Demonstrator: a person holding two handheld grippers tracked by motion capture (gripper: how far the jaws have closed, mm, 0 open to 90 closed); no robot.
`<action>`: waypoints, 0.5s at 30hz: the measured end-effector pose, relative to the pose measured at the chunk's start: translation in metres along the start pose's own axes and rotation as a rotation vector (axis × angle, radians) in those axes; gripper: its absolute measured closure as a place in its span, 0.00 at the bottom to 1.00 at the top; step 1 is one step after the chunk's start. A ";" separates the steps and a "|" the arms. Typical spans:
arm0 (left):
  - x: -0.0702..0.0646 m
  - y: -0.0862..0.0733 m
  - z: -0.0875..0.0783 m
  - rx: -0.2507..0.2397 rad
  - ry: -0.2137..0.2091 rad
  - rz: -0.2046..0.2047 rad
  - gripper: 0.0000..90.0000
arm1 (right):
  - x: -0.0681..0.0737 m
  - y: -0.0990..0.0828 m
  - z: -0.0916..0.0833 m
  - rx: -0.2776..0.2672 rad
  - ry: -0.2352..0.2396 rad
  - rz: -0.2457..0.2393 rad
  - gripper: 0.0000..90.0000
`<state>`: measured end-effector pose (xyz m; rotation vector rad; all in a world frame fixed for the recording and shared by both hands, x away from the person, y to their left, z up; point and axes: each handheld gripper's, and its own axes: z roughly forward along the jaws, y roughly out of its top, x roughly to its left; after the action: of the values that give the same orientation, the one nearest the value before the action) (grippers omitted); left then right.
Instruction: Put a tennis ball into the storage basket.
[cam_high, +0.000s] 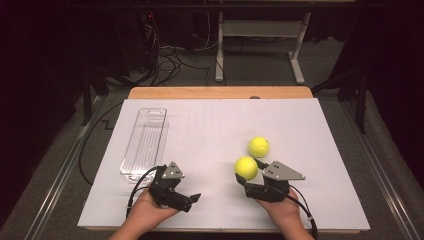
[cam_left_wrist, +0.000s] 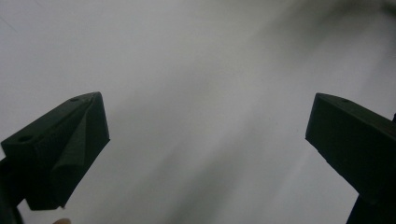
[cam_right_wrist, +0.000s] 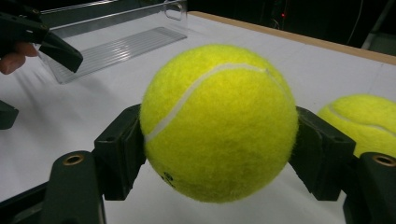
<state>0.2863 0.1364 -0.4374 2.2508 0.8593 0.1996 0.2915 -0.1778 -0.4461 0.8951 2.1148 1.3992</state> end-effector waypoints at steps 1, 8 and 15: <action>0.000 0.000 0.000 0.000 0.000 0.000 0.01 | 0.002 0.000 0.001 0.001 0.003 -0.004 0.31; 0.000 0.001 0.000 0.002 0.002 0.001 0.01 | 0.015 0.000 0.011 0.010 0.037 -0.051 0.31; 0.000 0.000 -0.001 0.000 0.002 -0.002 0.01 | 0.026 0.000 0.018 0.020 0.068 -0.072 0.31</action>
<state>0.2861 0.1365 -0.4365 2.2499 0.8626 0.2008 0.2853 -0.1474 -0.4529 0.7818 2.1925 1.3925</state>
